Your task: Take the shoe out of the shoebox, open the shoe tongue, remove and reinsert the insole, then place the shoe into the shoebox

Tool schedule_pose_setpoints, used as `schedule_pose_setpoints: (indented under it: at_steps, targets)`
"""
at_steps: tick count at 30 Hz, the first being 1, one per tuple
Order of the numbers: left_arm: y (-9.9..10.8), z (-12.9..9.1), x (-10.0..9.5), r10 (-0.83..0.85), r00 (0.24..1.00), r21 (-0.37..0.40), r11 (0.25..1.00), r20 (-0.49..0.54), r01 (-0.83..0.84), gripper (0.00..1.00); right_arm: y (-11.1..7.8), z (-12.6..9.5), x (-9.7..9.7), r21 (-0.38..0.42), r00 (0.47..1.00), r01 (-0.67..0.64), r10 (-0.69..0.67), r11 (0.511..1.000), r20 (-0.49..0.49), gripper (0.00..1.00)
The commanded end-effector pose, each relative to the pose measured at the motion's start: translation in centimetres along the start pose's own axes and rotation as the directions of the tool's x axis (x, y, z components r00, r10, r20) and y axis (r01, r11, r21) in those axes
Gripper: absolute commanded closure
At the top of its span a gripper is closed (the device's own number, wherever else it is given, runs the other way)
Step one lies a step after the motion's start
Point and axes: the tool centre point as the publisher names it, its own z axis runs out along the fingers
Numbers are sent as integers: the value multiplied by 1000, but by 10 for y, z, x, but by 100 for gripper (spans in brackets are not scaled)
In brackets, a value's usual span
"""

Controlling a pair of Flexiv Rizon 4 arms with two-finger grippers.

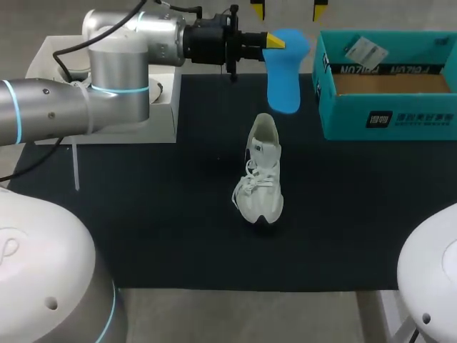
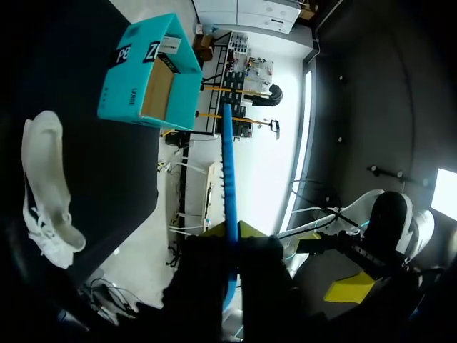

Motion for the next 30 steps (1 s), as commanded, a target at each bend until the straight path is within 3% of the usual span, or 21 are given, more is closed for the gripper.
schedule_pose_setpoints:
  at_steps: [1, 30]
  targets:
    - [0, 1, -2, -2, 1000, -2, 1000, 0, 2, 100, -2, 1, -4, -4, 1000, 0, 0, 1000, -8, 0]
    - [1, 1, -4, -5, 1000, -8, 1000, -4, 5, 100, -2, 1, -4, -4, 1000, 0, 0, 1000, -8, 0]
